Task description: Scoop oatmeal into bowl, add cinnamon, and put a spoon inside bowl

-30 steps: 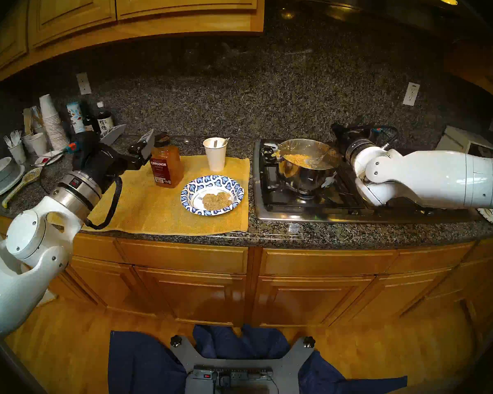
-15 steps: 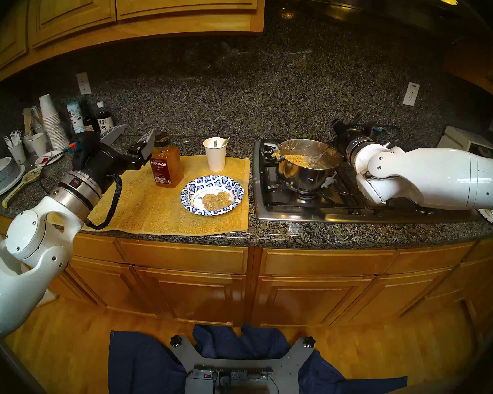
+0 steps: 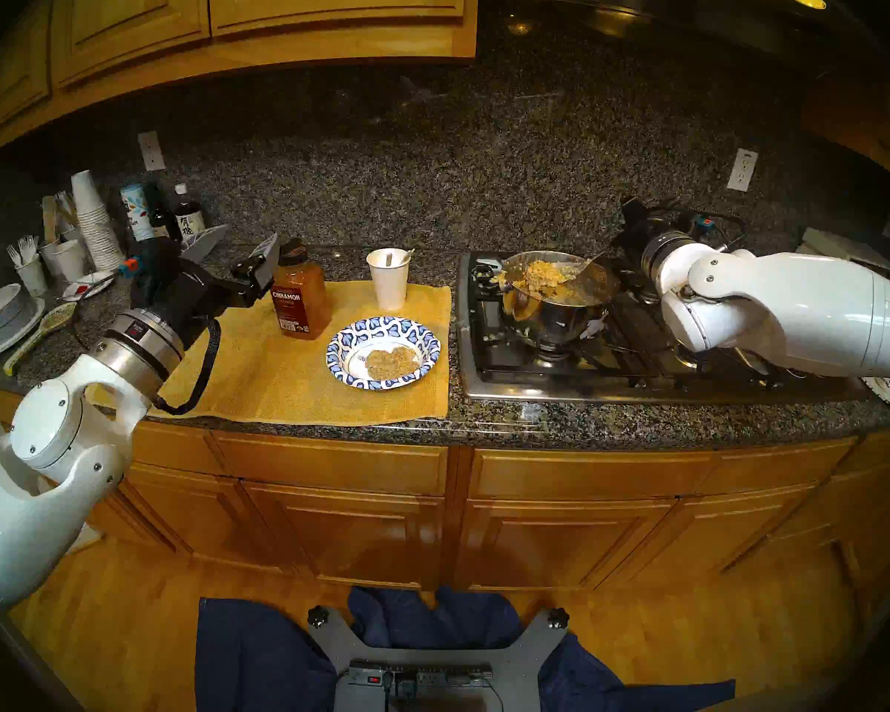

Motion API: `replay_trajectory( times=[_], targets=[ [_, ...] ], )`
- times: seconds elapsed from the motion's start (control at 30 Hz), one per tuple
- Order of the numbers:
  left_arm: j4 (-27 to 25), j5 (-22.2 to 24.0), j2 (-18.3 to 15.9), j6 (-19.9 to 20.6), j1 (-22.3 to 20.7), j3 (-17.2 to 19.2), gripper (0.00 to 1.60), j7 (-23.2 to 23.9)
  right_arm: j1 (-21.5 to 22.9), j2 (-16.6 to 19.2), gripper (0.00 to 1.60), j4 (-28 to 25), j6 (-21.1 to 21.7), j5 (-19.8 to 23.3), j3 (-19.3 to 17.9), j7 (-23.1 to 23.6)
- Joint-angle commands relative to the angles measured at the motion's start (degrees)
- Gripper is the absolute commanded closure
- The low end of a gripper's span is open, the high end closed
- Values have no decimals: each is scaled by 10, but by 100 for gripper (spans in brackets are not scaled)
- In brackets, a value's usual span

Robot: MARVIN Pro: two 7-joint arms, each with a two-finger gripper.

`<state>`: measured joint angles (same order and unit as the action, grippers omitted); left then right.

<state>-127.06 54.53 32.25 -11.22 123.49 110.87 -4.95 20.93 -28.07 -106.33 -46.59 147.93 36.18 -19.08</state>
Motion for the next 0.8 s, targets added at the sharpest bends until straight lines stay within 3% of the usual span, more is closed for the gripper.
replay_trajectory(
  times=[0.0, 0.5, 0.77],
  targets=[
    [-7, -1, 0, -7, -10, 13, 0, 1, 19, 25, 160, 6, -1, 14, -34, 33],
    [-7, -1, 0, -7, -10, 13, 0, 1, 23, 45, 160, -3, 4, 64, -52, 69],
    [-7, -1, 0, -7, -10, 13, 0, 1, 32, 44, 160, -4, 14, 63, -55, 72]
  ],
)
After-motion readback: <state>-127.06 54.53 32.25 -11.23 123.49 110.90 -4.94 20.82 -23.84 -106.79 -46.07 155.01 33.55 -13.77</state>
